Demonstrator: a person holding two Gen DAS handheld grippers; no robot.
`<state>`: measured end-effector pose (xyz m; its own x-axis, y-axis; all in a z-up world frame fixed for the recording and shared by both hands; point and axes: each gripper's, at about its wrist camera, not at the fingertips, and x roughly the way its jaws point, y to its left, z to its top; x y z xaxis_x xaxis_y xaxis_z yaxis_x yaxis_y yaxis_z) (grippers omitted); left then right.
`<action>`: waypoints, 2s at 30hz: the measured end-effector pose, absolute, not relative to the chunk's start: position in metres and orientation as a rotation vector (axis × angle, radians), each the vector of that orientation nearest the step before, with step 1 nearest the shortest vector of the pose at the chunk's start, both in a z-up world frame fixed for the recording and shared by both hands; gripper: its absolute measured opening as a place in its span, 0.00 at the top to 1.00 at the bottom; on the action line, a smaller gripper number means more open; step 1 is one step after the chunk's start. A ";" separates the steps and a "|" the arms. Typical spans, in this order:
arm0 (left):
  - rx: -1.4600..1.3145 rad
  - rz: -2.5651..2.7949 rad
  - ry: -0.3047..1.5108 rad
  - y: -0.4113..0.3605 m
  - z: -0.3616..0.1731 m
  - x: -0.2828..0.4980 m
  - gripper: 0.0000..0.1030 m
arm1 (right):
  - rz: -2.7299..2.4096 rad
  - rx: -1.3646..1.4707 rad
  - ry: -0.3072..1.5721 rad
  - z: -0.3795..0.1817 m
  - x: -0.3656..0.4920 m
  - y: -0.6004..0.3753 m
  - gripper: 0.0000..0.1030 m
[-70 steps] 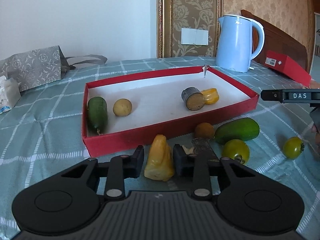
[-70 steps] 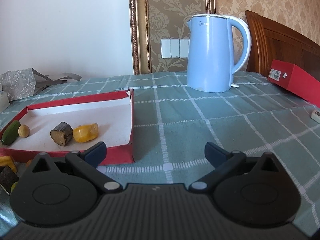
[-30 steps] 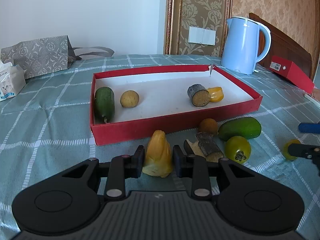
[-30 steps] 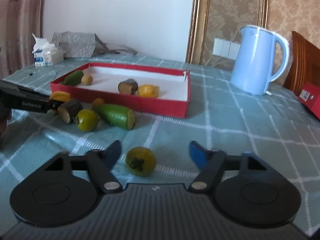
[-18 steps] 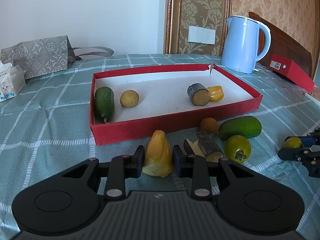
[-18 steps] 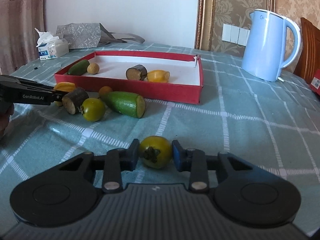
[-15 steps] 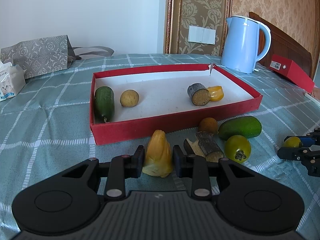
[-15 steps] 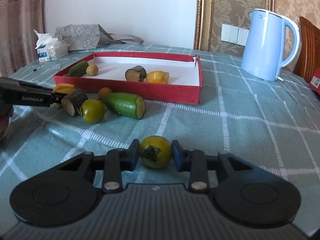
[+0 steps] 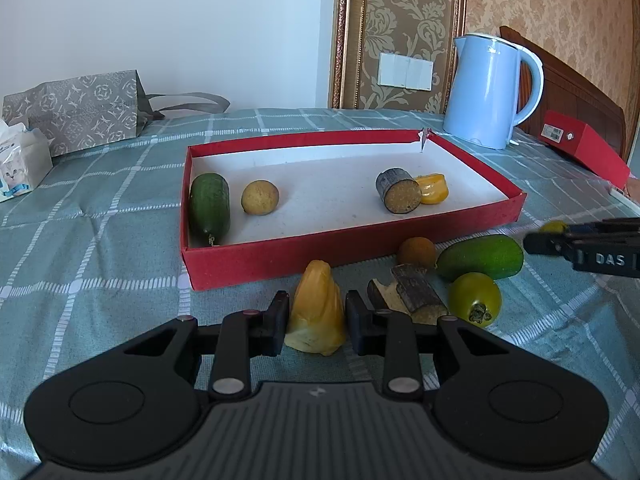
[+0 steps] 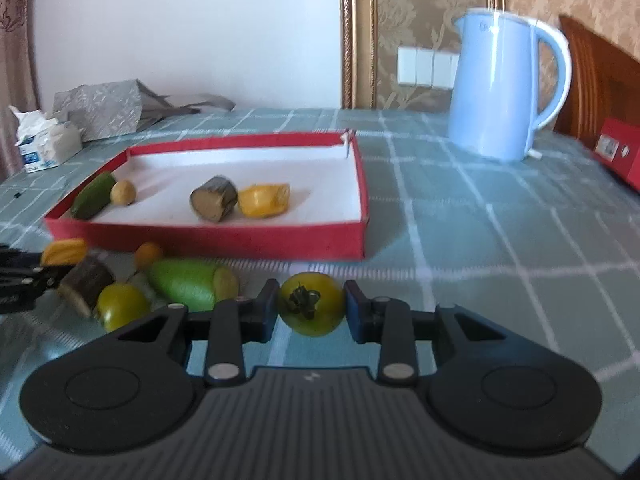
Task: Organize fruits
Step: 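Carry the starfruit piece into the tray and open the left gripper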
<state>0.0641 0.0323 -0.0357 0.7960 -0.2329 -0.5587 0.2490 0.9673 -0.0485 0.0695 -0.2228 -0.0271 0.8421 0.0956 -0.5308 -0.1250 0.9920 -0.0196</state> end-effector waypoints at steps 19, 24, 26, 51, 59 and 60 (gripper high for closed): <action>-0.040 -0.236 0.562 0.040 -0.022 0.055 0.71 | 0.099 -0.096 0.594 -0.038 0.080 -0.220 0.69; -0.053 -0.247 0.554 0.038 -0.011 0.061 0.71 | 0.101 -0.097 0.597 -0.038 0.081 -0.220 0.68; -0.042 -0.248 0.548 0.035 -0.005 0.068 0.71 | 0.102 -0.097 0.597 -0.038 0.080 -0.220 0.68; 0.065 -0.162 0.614 -0.015 -0.027 0.190 0.34 | 0.109 -0.082 0.602 -0.039 0.081 -0.222 0.68; 0.051 -0.195 0.578 -0.012 -0.023 0.177 0.25 | 0.110 -0.081 0.602 -0.039 0.081 -0.223 0.67; 0.038 -0.204 0.580 -0.009 -0.022 0.173 0.25 | 0.110 -0.080 0.602 -0.039 0.081 -0.223 0.67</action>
